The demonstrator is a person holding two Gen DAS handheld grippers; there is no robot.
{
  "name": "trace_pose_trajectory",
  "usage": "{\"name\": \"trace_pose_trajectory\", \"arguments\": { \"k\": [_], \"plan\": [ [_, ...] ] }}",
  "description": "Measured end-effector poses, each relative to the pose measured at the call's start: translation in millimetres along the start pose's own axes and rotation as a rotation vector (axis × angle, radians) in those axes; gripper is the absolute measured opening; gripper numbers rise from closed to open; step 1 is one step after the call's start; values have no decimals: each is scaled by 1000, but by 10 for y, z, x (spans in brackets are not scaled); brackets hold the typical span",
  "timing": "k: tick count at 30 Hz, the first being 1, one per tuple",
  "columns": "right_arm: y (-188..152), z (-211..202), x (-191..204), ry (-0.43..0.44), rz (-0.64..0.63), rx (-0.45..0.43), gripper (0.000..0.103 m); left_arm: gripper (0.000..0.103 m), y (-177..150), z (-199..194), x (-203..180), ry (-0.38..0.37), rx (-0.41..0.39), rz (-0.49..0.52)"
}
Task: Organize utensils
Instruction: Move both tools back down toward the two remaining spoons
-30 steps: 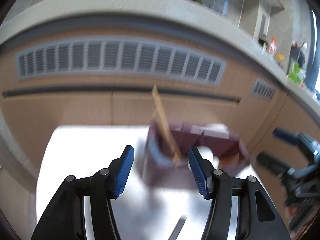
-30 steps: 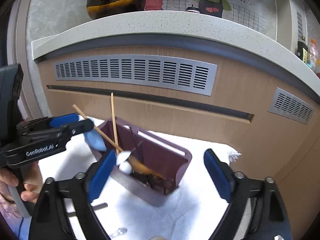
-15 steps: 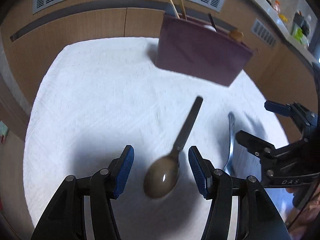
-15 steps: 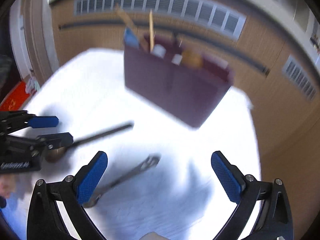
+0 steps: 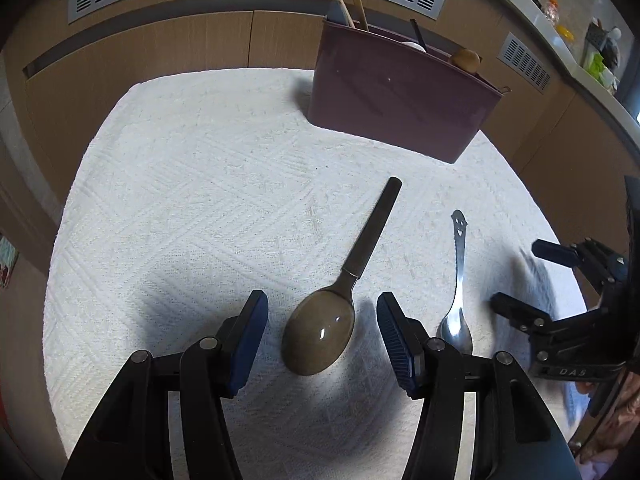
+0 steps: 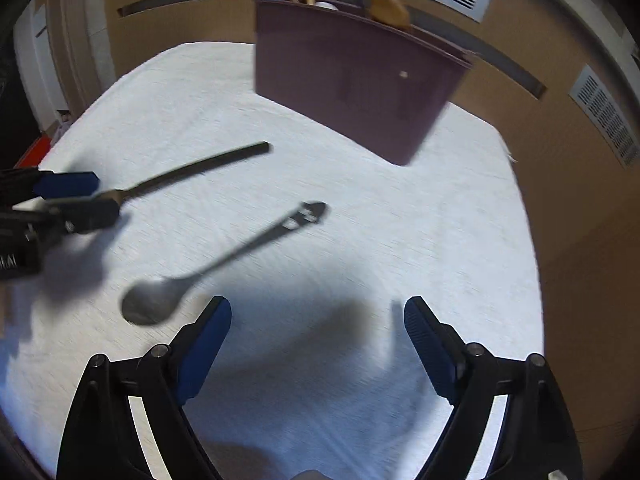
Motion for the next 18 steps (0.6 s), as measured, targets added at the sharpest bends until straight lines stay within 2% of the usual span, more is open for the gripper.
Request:
{"name": "trace_pose_trajectory", "arguments": {
  "k": [2, 4, 9, 10, 12, 14, 15, 16, 18],
  "plan": [
    [-54, -17, -123, 7, 26, 12, 82, 58, -3, 6, -29, -6, 8, -2],
    [-78, -27, -171, 35, 52, 19, 72, 58, -19, 3, -70, -38, 21, -13],
    [72, -47, -61, 153, 117, 12, 72, 58, -140, -59, -276, -153, 67, -20],
    [127, -40, 1, 169, 118, 5, 72, 58, -166, -102, -280, -152, 64, -26],
    [205, -24, 131, 186, 118, 2, 72, 58, -168, -212, -191, -82, 30, -32],
    [262, -12, 252, 201, 115, 5, 72, 58, -129, -355, -12, 75, -31, -27],
    [298, 7, 338, 209, 107, 7, 72, 58, -113, -403, 53, 116, -49, -29],
    [298, 13, 423, 211, 92, 8, 72, 58, -94, -454, 127, 150, -66, -40],
    [314, 35, 580, 205, 42, 9, 73, 58, -81, -484, 207, 155, -71, -67]
  ]
}}
Point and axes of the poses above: each gripper's, at about its wrist camera, not at the fingertips, and z roughly the way its jaws point, x to its left, y to its top, the point moved 7 cm from there along z, roughly the way its jaws point, and after that the axes turned 6 degrees about -y, right-handed, at the moved point
